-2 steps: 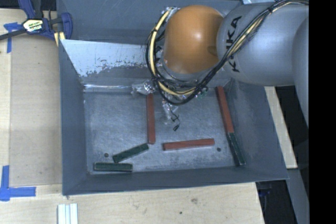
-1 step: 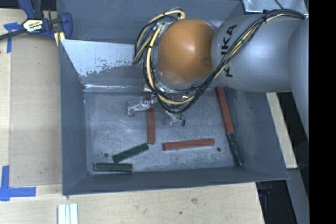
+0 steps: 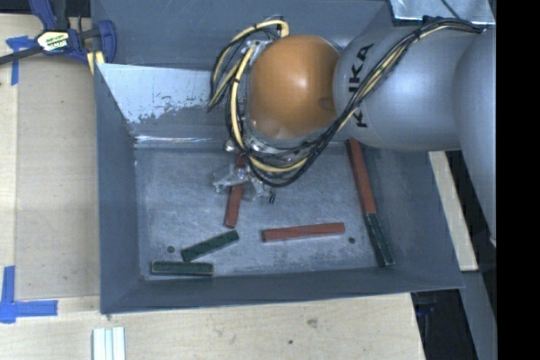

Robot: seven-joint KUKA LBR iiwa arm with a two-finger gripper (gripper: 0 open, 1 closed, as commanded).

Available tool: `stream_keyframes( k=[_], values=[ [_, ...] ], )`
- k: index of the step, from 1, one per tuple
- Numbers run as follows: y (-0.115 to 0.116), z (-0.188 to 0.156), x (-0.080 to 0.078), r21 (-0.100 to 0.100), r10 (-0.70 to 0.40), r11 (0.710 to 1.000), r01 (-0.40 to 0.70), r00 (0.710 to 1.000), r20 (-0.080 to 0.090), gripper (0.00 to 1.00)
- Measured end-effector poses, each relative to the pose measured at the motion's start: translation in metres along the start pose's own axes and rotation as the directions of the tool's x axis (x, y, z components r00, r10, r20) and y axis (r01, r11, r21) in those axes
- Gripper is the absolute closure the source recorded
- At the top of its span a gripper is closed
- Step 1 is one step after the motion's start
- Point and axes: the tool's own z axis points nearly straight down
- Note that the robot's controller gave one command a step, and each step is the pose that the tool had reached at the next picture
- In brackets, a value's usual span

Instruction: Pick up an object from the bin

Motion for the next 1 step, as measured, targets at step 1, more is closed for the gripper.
stream_keyframes(
  k=[1],
  values=[
    [0.0000, 0.0000, 0.0000, 0.000, 0.000, 1.000, 0.000, 1.000, 0.000, 1.00]
  ],
)
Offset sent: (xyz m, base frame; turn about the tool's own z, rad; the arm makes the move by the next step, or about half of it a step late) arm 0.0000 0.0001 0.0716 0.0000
